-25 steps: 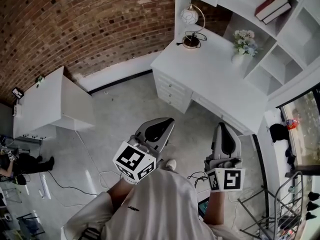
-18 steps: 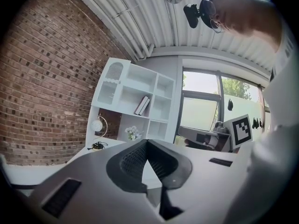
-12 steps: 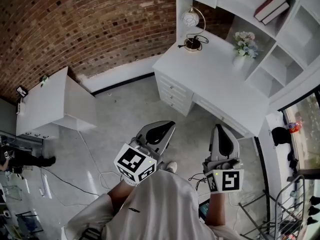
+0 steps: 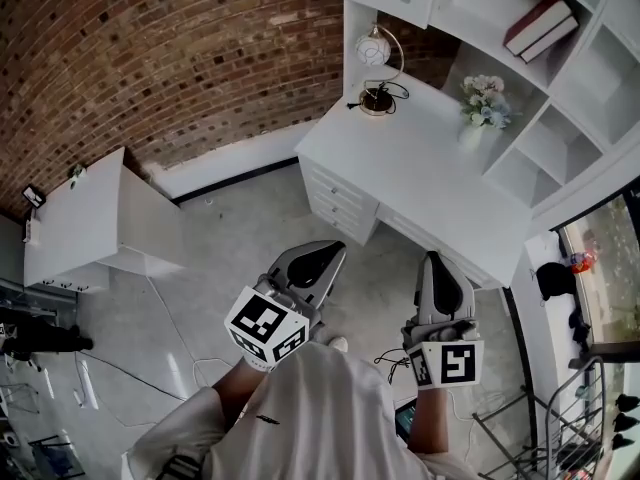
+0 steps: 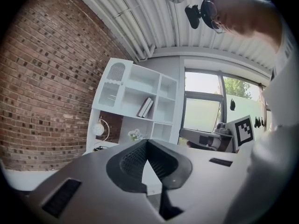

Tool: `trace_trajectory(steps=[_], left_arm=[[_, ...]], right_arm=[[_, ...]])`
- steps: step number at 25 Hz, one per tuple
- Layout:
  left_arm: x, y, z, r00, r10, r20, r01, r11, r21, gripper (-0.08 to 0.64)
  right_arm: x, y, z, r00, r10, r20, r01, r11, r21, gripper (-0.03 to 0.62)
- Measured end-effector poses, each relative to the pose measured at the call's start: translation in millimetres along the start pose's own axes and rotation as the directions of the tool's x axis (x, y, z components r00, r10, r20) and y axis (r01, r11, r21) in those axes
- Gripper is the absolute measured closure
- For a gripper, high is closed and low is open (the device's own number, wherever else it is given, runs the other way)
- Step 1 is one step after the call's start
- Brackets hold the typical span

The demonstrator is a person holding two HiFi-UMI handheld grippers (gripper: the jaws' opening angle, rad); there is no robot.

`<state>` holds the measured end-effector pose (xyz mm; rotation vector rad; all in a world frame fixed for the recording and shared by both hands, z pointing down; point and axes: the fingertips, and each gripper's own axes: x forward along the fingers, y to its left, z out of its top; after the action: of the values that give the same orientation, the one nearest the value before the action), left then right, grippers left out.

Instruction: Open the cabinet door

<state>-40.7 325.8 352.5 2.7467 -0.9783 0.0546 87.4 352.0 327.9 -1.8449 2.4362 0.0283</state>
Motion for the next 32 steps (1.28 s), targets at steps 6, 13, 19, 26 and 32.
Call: trace_trajectory(steps=[6, 13, 19, 26, 32], left_arm=[[27.6, 33.6, 16.0, 1.0, -0.026, 0.008, 0.026, 1.0, -0.001, 0.551], [51.0, 79.5, 35.2, 0.999, -0.043, 0.012, 0.043, 0.999, -0.012, 0.551], [66.3, 127.0, 52.4, 0.998, -0.063, 0.022, 0.064, 0.998, -0.02, 0.551], [82.1, 181.1, 66.2, 0.995, -0.102, 0.024, 0.102, 0.995, -0.02, 0.551], [97.2, 214.4, 76.1, 0.99, -0.134, 0.03, 0.135, 0.991, -0.024, 0.551]], right_arm=[[40.7, -6.4, 0.9, 1.0, -0.023, 0.0, 0.023, 1.0, 0.014, 0.58], [90.9, -12.0, 3.9, 0.999, -0.047, -0.013, 0.047, 0.999, 0.001, 0.58], [139.3, -6.9, 5.6, 0.998, -0.068, -0.018, 0.068, 0.998, -0.012, 0.58], [198.1, -0.7, 6.0, 0.995, -0.097, 0.002, 0.097, 0.995, -0.024, 0.58], [236.0, -1.2, 3.2, 0.992, -0.125, 0.0, 0.125, 0.992, -0.029, 0.58]])
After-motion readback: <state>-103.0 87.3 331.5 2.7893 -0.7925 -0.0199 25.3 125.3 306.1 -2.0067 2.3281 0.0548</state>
